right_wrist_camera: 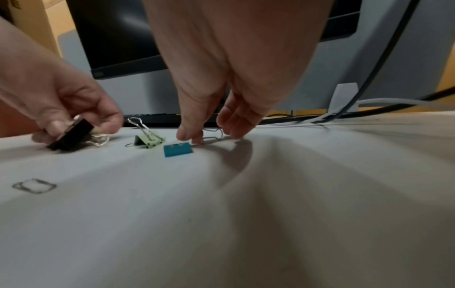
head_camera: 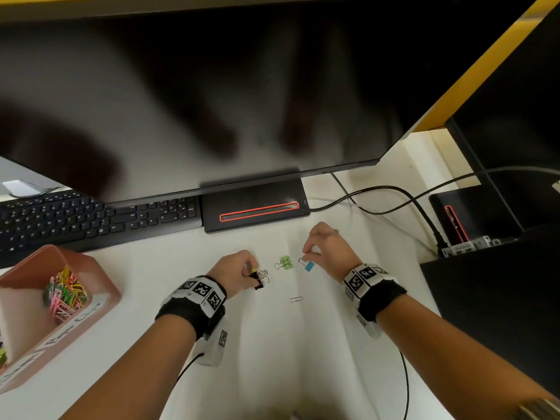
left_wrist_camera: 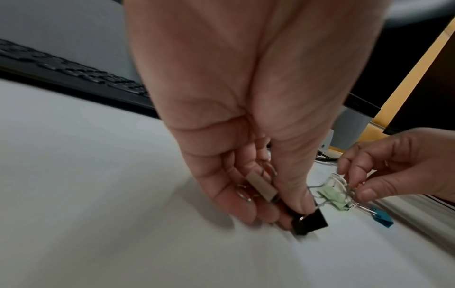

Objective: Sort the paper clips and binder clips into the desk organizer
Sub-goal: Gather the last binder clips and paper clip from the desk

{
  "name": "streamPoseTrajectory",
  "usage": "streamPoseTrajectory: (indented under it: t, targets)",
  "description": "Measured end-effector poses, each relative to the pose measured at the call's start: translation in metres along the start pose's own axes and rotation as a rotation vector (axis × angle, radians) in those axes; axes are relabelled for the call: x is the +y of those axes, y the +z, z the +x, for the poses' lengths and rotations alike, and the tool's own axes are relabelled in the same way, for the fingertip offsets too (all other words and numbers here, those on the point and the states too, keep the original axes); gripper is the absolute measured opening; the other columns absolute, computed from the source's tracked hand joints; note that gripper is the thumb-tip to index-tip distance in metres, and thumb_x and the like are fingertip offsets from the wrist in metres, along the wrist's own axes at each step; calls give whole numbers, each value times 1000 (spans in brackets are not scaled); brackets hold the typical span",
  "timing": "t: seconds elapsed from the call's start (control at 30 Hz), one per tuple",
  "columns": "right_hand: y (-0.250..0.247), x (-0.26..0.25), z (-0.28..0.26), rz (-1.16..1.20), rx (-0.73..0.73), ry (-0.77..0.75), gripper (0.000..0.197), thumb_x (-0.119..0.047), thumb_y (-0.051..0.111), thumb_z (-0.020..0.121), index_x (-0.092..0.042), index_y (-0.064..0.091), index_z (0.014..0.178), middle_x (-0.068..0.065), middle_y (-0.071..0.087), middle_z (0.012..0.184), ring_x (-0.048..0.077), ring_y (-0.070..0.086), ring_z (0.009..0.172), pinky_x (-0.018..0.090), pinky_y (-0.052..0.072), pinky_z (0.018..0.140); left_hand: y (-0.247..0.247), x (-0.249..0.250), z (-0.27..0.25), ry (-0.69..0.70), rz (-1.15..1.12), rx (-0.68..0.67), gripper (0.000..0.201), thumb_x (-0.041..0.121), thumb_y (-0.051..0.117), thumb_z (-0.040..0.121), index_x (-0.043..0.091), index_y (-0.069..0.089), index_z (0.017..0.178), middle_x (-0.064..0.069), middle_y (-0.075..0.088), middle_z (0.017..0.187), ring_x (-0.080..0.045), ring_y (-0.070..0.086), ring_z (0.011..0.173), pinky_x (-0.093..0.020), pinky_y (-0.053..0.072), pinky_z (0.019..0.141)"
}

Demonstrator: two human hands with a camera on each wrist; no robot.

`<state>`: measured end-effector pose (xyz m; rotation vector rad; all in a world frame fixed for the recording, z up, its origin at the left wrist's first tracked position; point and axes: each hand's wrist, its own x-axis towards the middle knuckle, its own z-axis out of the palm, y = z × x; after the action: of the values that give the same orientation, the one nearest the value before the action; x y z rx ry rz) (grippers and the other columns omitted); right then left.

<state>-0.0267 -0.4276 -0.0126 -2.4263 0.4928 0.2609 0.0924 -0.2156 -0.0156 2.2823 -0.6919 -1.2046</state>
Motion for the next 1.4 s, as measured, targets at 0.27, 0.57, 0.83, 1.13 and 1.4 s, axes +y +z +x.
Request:
streamPoseTrajectory:
  t: [0.27,0.57,0.83,1.13,1.4]
  targets:
    - [0,-26,-5,139,-179,-106,53,-5,70,77,-22,53,124,-10,32,121,15,59,68,23,49,82,-5,-16,-15,-85,-171,11,20,2,67,75,18,55,73,-13,63,73,-18,49,52,-25,43,51]
    - [6,-45,9,26,-145,-102,12,-7,68,78,-5,69,89,10,55,99,23,56,86,31,47,89,-6,-20,-38,-69,-201,97,19,4,67,76,17,54,75,-22,69,86,-14,51,56,-16,42,48]
    - [-20,0,-28,-11,-73,-10,10,-10,66,83,-10,70,91,2,45,97,19,55,81,14,36,78,-4,-20,-51,-55,-280,187,16,3,68,77,13,56,81,-22,69,85,-14,49,55,-21,44,53]
    - [11,-18,-24,5,-152,-16,25,-8,67,79,-7,68,104,13,55,112,26,58,97,25,42,91,1,-27,-65,-76,-265,202,20,6,70,77,18,54,78,-19,70,84,-13,48,52,-20,45,54]
    - [19,-48,-15,-98,-214,-53,20,-13,60,86,-11,67,105,12,60,108,27,58,101,30,43,91,-20,-47,-106,-118,-320,274,17,5,69,77,16,56,80,-17,71,82,-15,51,56,-20,45,55]
